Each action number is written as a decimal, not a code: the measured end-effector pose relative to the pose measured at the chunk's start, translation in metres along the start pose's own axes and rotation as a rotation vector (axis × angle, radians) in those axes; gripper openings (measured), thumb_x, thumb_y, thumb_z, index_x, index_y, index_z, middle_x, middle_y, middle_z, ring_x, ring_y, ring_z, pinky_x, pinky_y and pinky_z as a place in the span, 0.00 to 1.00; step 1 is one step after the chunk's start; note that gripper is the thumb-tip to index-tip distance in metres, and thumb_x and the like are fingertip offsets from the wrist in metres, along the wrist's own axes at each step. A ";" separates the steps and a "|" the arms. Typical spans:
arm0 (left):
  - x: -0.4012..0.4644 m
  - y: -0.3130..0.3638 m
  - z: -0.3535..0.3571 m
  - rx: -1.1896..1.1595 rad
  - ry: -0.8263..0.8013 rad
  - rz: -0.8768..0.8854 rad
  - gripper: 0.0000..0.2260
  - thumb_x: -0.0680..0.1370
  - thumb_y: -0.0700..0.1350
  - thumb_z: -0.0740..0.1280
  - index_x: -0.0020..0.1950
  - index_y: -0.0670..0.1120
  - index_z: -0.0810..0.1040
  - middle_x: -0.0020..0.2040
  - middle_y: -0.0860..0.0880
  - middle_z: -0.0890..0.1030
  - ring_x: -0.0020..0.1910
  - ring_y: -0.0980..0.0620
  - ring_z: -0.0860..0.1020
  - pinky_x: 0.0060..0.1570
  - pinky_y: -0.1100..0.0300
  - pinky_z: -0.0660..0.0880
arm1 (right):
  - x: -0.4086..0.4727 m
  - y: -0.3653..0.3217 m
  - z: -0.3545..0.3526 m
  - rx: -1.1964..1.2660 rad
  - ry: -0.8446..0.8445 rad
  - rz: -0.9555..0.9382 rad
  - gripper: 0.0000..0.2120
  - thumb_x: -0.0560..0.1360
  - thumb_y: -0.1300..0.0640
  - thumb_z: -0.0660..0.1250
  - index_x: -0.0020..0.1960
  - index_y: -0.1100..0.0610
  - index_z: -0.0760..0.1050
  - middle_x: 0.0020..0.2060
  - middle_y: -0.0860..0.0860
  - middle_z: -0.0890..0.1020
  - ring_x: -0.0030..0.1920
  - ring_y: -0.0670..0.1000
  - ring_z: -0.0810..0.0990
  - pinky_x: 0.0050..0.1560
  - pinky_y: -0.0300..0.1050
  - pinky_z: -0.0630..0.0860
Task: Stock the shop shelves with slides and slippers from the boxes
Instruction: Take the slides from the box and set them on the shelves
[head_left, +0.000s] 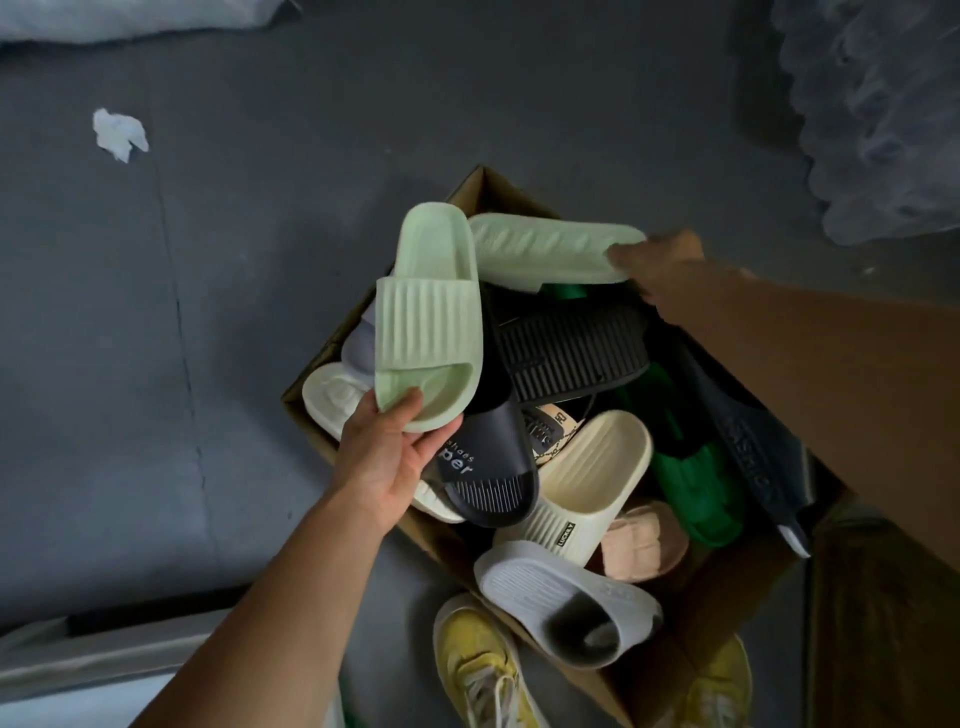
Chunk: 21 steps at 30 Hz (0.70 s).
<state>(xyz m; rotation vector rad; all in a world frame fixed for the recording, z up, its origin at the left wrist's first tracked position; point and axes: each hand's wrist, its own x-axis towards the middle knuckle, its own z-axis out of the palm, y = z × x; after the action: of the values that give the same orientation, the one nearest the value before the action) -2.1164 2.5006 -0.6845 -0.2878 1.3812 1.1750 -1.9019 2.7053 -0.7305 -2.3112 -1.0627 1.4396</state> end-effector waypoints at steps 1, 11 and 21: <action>-0.003 0.001 -0.001 0.000 -0.001 0.000 0.14 0.79 0.34 0.63 0.64 0.42 0.74 0.59 0.43 0.83 0.54 0.44 0.83 0.49 0.47 0.82 | -0.006 0.000 0.002 0.044 -0.036 0.000 0.33 0.59 0.41 0.75 0.58 0.58 0.75 0.47 0.54 0.80 0.45 0.54 0.80 0.44 0.50 0.80; -0.042 0.018 0.009 -0.055 0.067 0.040 0.16 0.79 0.34 0.63 0.66 0.44 0.75 0.59 0.43 0.83 0.53 0.44 0.83 0.44 0.51 0.82 | -0.098 0.008 -0.023 0.054 -0.195 -0.061 0.11 0.70 0.59 0.74 0.52 0.58 0.79 0.35 0.53 0.78 0.33 0.51 0.75 0.32 0.43 0.74; -0.081 0.014 0.034 -0.079 0.071 0.047 0.15 0.79 0.34 0.64 0.66 0.43 0.75 0.59 0.41 0.82 0.53 0.42 0.83 0.44 0.50 0.83 | -0.155 0.066 -0.088 -0.584 -0.023 -0.723 0.10 0.73 0.64 0.68 0.53 0.56 0.75 0.54 0.51 0.75 0.40 0.53 0.78 0.33 0.42 0.71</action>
<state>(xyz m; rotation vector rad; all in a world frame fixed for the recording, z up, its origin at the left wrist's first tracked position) -2.0881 2.4949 -0.6004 -0.3571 1.4121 1.2708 -1.8363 2.5698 -0.6147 -1.8414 -2.2518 0.9382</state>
